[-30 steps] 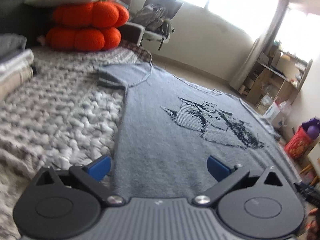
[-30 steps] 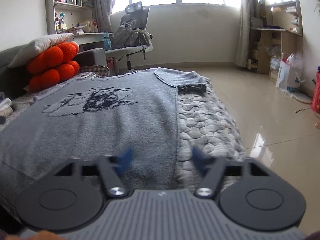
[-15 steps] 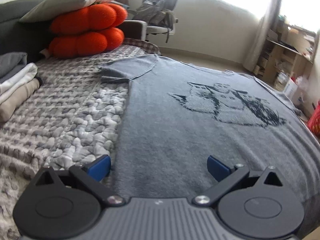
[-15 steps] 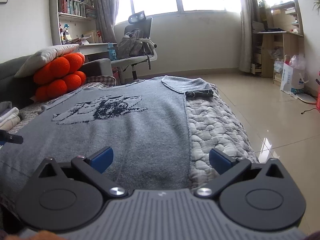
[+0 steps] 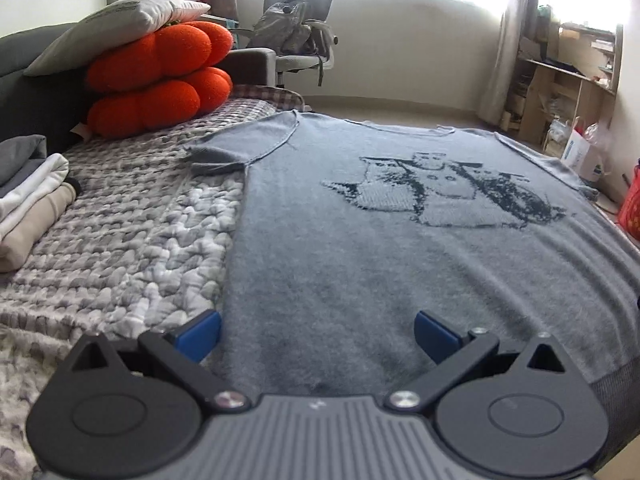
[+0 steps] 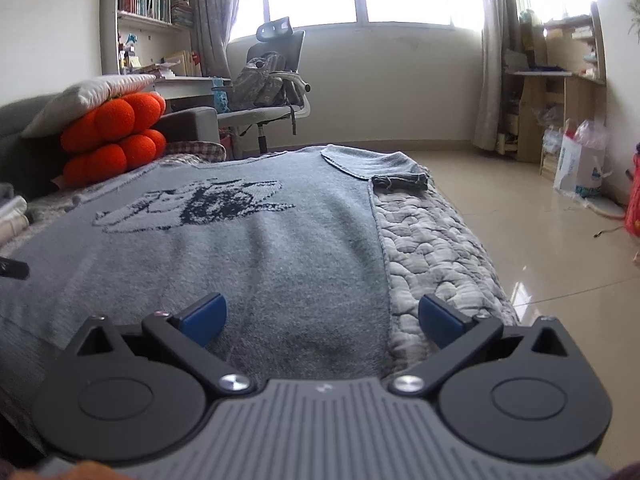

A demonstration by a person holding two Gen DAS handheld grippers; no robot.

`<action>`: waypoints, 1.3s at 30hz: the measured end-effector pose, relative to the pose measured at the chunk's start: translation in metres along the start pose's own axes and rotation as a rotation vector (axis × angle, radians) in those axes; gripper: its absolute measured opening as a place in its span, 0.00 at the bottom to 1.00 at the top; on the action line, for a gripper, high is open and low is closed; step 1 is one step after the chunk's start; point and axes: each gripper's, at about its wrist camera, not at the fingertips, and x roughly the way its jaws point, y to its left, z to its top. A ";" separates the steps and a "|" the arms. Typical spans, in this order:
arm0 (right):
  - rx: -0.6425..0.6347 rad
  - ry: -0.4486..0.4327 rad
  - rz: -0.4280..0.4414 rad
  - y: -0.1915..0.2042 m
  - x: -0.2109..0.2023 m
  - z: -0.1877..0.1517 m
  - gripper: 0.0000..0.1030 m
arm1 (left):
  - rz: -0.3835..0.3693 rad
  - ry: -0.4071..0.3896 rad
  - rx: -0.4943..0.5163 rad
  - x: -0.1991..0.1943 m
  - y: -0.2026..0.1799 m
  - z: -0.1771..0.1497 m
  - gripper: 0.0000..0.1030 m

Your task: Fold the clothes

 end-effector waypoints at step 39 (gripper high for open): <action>0.013 0.020 -0.140 0.023 0.009 0.000 1.00 | 0.064 -0.009 -0.038 0.006 -0.010 0.006 0.99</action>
